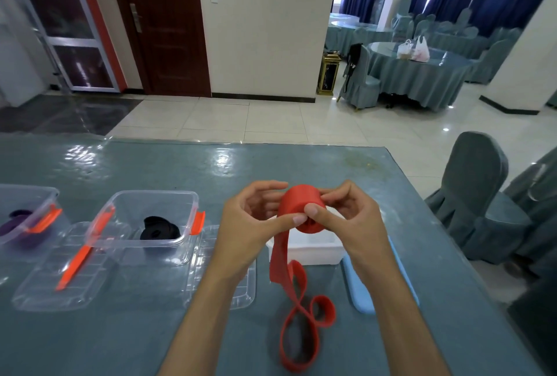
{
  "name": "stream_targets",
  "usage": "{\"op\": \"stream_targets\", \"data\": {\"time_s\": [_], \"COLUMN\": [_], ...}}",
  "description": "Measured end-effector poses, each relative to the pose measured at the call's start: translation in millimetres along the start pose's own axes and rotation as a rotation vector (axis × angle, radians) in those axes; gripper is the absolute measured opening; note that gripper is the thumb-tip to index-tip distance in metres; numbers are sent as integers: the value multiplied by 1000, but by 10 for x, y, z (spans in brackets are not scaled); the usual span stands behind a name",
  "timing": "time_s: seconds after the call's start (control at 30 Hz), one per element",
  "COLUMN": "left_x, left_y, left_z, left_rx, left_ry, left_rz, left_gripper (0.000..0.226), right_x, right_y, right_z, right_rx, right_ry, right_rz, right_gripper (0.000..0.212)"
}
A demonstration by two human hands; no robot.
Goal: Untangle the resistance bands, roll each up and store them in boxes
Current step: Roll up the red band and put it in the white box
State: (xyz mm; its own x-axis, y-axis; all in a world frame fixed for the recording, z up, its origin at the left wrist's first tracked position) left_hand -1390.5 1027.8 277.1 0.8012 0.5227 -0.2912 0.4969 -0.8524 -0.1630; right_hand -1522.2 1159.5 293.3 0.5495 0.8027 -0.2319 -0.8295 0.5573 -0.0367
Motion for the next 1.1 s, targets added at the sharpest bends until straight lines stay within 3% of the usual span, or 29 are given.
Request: {"op": "stream_targets", "data": {"time_s": [0.17, 0.33, 0.5, 0.7, 0.83, 0.93, 1.1], "left_x": [-12, -37, 24, -8, -21, 14, -11], "left_y": [-74, -57, 110, 1, 27, 1, -29], "left_z": [-1, 2, 9, 36, 0, 40, 31], "left_rx": [5, -15, -5, 24, -29, 3, 60], "left_ry": [-25, -35, -52, -39, -45, -28, -39], "left_rz": [-13, 18, -146, 8, 50, 19, 23], "left_gripper": [36, 43, 36, 40, 47, 42, 37], "right_x": [15, 26, 1, 3, -4, -10, -31], "right_y": [30, -34, -19, 36, -27, 46, -7], "right_z": [40, -140, -165, -88, -208, -125, -32], "right_rx": [-54, -212, -108, -127, -183, -119, -179], "right_ry": [38, 14, -19, 70, -16, 1, 95], "right_rz": [-27, -85, -1, -29, 27, -31, -56], "right_gripper": [27, 22, 27, 34, 25, 36, 28]}}
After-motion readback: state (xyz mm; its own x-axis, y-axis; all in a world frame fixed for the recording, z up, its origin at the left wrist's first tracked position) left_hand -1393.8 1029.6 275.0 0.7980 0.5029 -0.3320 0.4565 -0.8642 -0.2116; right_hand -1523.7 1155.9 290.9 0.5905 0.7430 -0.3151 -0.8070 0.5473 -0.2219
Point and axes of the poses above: each hand's wrist, its own x-axis away from the middle knuckle, its own y-axis out of the back of the hand, z = x × y, the point moved 10 cm from there along -x, towards the middle knuckle, and after that the axes turned 12 degrees about z, right-handed, at the moved point
